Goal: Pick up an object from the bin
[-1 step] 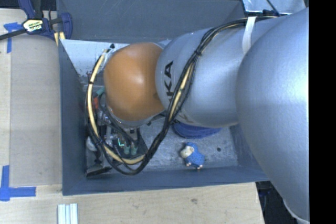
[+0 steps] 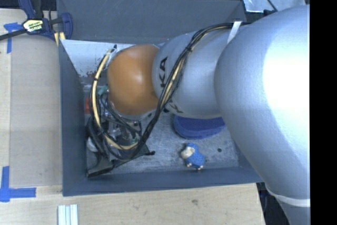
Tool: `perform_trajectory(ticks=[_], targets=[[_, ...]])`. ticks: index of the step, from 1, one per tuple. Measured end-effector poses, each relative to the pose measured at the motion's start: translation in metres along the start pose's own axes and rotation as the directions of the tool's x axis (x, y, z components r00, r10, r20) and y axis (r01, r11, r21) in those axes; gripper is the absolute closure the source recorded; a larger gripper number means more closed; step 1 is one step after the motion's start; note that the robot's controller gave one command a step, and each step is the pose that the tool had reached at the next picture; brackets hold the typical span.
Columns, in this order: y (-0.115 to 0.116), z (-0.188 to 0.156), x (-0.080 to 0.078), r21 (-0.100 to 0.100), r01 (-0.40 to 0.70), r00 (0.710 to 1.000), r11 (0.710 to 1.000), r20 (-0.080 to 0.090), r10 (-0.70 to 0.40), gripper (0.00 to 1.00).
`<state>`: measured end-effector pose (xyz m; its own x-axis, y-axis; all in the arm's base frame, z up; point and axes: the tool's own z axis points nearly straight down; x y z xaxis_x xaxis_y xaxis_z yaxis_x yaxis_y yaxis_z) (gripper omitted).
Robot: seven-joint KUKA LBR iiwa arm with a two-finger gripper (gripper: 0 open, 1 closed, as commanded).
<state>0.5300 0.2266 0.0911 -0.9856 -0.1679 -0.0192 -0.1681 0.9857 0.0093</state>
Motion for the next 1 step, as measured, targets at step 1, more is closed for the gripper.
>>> perform_trajectory(ticks=[1], targets=[[-0.0232,0.0067,-0.0107,-0.003,-0.138,0.990,0.990,-0.017,0.138,0.00]])
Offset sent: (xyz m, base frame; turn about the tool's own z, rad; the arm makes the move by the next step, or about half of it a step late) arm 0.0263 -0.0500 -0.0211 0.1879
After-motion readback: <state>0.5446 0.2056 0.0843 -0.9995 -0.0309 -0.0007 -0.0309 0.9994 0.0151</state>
